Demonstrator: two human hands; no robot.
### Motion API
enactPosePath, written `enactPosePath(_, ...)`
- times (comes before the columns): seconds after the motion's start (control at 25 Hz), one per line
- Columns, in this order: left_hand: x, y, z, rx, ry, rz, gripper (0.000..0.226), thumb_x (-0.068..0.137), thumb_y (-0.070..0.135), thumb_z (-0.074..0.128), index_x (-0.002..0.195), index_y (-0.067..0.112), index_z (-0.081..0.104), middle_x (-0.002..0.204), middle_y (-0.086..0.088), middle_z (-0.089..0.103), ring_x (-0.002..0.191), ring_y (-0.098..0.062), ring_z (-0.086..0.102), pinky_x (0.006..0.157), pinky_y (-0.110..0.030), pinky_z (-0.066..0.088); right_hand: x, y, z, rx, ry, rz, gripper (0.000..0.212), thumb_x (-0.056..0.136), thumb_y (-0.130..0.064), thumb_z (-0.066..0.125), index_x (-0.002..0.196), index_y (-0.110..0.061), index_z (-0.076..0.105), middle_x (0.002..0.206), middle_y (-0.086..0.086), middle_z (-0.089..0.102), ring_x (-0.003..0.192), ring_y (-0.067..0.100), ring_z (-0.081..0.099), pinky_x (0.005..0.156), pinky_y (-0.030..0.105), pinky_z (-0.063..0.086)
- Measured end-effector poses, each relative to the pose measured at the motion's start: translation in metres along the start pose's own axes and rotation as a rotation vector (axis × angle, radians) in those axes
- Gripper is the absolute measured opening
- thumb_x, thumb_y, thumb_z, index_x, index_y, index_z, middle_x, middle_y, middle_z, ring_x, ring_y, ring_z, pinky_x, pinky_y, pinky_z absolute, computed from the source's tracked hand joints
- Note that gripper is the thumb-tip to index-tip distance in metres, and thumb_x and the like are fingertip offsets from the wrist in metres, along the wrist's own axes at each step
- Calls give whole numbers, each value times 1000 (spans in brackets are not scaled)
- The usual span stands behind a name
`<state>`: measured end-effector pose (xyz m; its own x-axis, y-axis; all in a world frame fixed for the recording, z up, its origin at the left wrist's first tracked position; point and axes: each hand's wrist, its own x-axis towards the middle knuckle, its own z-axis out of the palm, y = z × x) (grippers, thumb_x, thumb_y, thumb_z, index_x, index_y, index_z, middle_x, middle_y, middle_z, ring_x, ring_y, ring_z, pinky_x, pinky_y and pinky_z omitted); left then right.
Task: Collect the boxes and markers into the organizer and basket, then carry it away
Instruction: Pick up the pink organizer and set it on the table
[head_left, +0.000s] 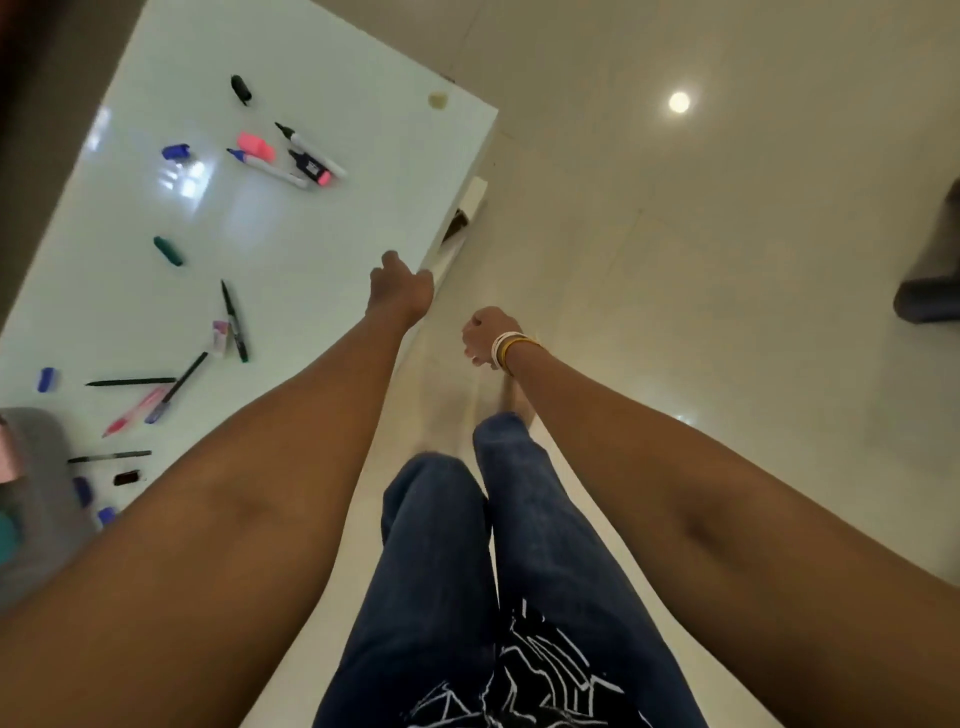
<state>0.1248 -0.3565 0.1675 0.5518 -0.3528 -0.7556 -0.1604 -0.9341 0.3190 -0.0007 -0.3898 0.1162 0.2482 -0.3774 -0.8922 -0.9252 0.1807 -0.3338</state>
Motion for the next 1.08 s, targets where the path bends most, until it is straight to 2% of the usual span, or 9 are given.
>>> enactPosePath(0.16,43,13,35,137,159,65,61,97,33,45,149,13,20,157,-16,19,142,-34,29,112,-55,24,80,2,-24,-29,19,29,12,87,-16,50,89,-7,58,105,19,70,100,36,68,89,43,56)
enactPosePath(0.24,71,1,55,244,305,156,68,96,36,46,152,17,14,161,-16,3,148,-33,15,113,-62,17,127,-2,-22,-73,35,33,22,87,-16,50,99,-5,64,103,18,69,98,35,68,88,44,57)
enactPosePath(0.36,110,-26,89,414,425,246,74,94,48,42,155,22,7,163,-14,-2,150,-33,7,110,-67,14,199,-11,-17,-172,-15,10,29,90,-15,50,112,-3,63,104,16,68,95,32,67,76,39,57)
enactPosePath(0.44,132,-42,114,461,466,254,78,91,53,40,155,24,5,163,-13,-1,150,-33,4,111,-69,12,249,-17,-12,-58,-23,33,22,93,-15,48,106,-3,61,107,16,70,96,31,70,74,37,58)
enactPosePath(0.56,150,-54,137,515,601,239,81,87,57,37,155,24,6,162,-13,6,150,-35,8,110,-69,12,312,-24,-3,291,61,159,32,94,-22,50,120,-3,51,115,14,67,84,29,71,49,30,52)
enactPosePath(0.68,163,-57,148,535,747,246,79,86,58,36,154,21,17,160,-11,21,147,-38,21,109,-67,19,361,-32,5,596,117,234,48,93,-25,54,132,-9,32,113,17,58,68,31,67,56,41,59)
enactPosePath(0.8,170,-63,156,580,853,271,76,87,58,33,153,21,23,158,-11,28,144,-39,27,109,-64,22,394,-32,16,687,116,207,49,92,-15,46,137,-12,29,113,21,57,59,31,64,62,42,60)
enactPosePath(0.96,168,-64,155,635,870,270,75,87,57,34,152,21,25,157,-11,29,143,-39,29,110,-63,24,400,-18,23,760,152,189,18,93,-8,43,111,-11,43,114,26,64,78,37,70,58,44,61)
enactPosePath(1.08,154,-57,147,606,748,220,78,86,56,37,154,22,18,160,-10,20,147,-38,19,112,-64,16,365,10,17,757,191,226,15,91,-5,51,103,-12,49,113,25,64,85,39,70,58,45,60)
